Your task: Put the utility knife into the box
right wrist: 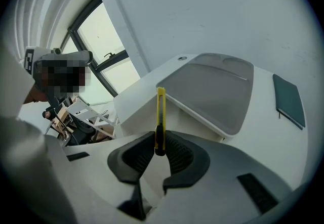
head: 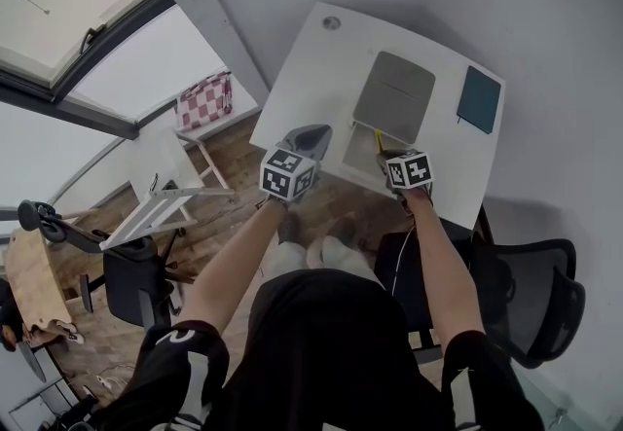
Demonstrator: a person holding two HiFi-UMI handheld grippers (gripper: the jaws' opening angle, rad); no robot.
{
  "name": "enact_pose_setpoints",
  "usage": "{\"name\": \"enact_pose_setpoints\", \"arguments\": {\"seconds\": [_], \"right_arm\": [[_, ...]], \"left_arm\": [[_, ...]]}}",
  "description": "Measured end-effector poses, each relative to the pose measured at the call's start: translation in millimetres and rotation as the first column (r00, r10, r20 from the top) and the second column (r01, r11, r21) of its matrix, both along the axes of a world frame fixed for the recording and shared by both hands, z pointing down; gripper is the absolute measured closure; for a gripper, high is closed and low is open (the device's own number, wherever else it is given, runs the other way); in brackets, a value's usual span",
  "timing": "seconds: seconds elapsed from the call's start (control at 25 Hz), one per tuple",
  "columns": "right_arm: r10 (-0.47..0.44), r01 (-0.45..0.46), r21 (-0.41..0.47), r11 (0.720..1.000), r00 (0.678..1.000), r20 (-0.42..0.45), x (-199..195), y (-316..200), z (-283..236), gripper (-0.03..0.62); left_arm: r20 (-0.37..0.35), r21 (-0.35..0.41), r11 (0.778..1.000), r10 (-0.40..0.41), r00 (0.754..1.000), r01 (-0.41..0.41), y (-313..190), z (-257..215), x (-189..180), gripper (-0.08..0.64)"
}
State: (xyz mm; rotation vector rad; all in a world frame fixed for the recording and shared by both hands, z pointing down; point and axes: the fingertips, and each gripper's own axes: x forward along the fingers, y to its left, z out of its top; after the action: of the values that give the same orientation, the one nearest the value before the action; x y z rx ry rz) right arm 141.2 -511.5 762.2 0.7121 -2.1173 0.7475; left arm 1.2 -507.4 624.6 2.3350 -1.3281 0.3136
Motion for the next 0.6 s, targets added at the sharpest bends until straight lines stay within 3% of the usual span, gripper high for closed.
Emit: {"name": "enact_pose_setpoints", "arguments": {"seconds": [0.4,0.6], "right_arm": [[-0.002,0.002,-0.038,0.999,1.0,-0.011,-3.7,0.9,6.3,0.511],[0.012,-0.012,-0.043,0.999,1.0,-0.006,-4.8,-0.4,7.2,0.465]], "left_arm": [[0.001,-0.004,1.0,0.007,1.0,-0.007,-1.0,0.0,0.0,0.534],[0.001,-0.007,1.0,0.013,1.0,-0.013,-2.7,-1.0,-3.0,0.534]]}}
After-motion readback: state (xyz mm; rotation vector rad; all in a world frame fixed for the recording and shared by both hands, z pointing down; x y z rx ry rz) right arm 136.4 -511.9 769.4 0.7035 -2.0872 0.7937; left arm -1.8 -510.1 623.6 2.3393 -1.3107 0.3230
